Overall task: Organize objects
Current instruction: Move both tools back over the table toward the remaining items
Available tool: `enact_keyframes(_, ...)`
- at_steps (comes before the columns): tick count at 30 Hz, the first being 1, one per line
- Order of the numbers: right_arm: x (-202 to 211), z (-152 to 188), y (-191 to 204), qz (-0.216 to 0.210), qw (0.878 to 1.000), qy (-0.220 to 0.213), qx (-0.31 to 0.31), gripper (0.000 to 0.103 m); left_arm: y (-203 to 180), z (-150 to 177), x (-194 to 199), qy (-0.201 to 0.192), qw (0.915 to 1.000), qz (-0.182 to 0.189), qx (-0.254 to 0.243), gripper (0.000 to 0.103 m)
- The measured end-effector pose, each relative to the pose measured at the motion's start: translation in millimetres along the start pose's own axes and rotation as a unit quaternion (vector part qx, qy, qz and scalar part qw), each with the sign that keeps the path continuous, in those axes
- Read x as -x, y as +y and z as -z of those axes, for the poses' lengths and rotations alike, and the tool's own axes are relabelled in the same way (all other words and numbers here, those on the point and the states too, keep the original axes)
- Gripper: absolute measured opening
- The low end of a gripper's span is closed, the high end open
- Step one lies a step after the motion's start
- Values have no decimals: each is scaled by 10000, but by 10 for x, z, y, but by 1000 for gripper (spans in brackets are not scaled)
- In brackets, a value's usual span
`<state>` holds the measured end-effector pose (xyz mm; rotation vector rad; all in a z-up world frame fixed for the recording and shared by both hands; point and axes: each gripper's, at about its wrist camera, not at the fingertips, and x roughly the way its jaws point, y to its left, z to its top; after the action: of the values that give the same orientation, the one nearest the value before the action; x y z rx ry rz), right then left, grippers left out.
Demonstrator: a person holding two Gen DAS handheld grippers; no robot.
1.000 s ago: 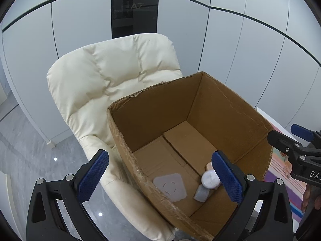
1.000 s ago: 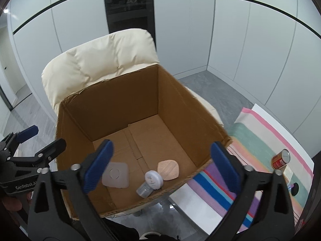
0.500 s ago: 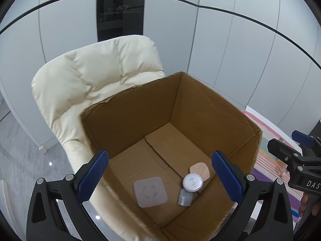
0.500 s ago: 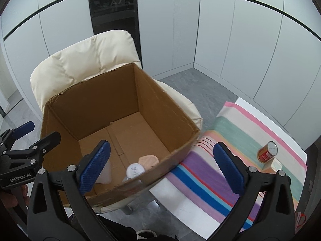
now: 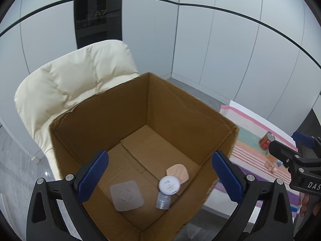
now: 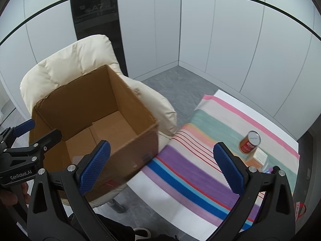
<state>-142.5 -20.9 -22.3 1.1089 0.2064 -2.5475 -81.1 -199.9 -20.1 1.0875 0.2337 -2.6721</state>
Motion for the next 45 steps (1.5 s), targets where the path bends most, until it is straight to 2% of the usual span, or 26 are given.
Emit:
enact_keyframes(19, 272, 290, -927, 571, 9967, 32, -577, 103, -972, -24, -102, 17, 9970, 538, -558, 103)
enact_keyframes(40, 659, 679, -1813, 1189, 9866, 47, -1118, 103, -1967, 119, -122, 81, 9858, 1115, -1256, 103)
enact_keyframes(45, 711, 781, -2001, 1358, 9828, 97, -1251, 103, -2173, 191, -181, 195, 9818, 1214, -1450, 103)
